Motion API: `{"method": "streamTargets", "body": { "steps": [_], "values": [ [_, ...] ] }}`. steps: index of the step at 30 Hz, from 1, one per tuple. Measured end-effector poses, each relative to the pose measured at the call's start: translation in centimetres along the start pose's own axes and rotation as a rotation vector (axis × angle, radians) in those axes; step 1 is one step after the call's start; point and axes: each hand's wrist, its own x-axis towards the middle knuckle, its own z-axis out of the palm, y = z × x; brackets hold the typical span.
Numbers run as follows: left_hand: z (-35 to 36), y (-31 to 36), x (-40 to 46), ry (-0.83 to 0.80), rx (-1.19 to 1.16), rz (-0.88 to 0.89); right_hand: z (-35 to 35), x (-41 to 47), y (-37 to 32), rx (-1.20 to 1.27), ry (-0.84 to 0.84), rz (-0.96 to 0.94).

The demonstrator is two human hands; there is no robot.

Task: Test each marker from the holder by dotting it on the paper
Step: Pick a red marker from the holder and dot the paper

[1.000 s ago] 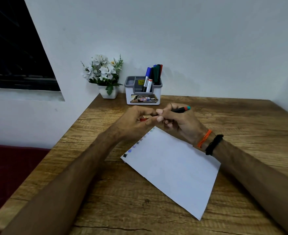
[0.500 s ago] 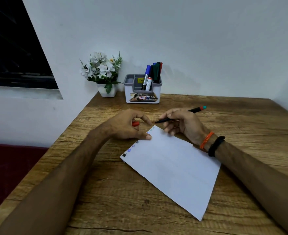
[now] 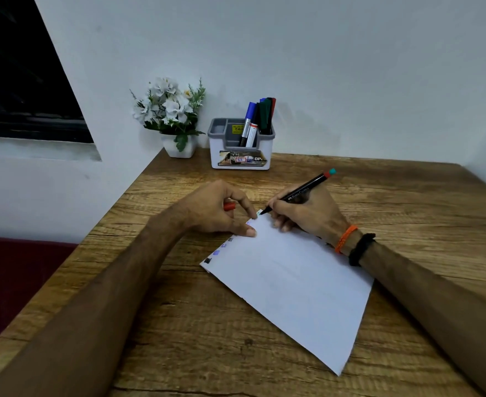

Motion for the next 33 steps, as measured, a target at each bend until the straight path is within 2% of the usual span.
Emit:
{"method": "streamTargets", "body": {
  "steps": [33],
  "values": [
    [-0.4,1.7,-1.2,-0.016,0.000,0.012,0.1,-0.6,-0.4,-0.062,0.010,-0.035]
  ]
}}
